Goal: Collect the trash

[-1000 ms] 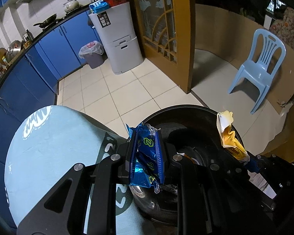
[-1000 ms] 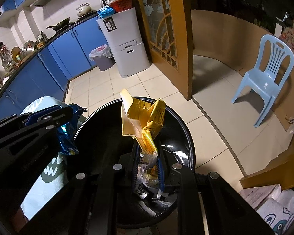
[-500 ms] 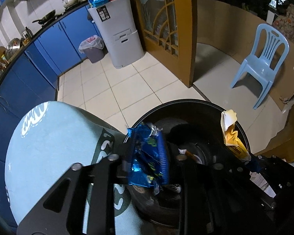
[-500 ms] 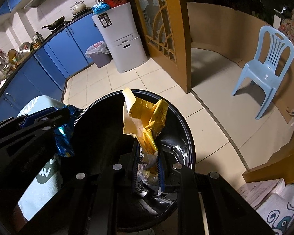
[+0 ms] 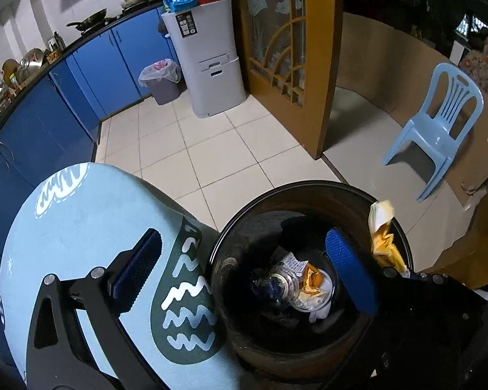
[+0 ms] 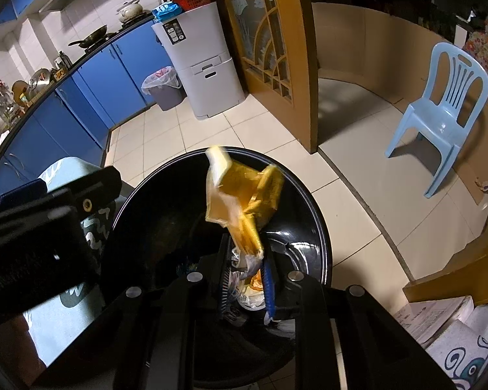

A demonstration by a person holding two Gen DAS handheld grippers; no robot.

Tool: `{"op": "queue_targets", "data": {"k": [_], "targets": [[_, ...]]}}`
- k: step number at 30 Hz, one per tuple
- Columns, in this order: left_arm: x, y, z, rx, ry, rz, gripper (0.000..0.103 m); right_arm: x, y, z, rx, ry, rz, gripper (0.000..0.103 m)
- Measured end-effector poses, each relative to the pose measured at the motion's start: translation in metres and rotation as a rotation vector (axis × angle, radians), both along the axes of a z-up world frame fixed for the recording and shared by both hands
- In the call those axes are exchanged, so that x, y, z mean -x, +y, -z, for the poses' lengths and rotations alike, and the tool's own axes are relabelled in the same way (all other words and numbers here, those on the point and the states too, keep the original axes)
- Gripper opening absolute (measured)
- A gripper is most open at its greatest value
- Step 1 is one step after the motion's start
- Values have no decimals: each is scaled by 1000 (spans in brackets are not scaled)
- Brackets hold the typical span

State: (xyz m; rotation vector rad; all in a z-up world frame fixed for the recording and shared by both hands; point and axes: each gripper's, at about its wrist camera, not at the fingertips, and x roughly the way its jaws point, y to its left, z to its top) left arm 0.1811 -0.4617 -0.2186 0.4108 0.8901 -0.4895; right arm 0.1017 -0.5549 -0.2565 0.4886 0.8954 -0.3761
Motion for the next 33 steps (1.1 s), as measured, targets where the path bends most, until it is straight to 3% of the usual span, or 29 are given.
{"op": "queue_targets", "data": {"k": [9,10,12,13,33], "targets": [[-2,6,-1,4,13,-22,100,-1,2,1,2,1,6,20],[-3,7,-1,3,13,-25,100,-1,2,2,-5,1,6,25],[-3,10,0,1,14,-29,100,-3,2,3,-8,10,5,66],[-3,10,0,-1,13,-31,100,-2,2,3,-8,3,3,96],[0,12,-2,-4,4,-26,100,-4,9,-4,12,-9,-5,96]]}}
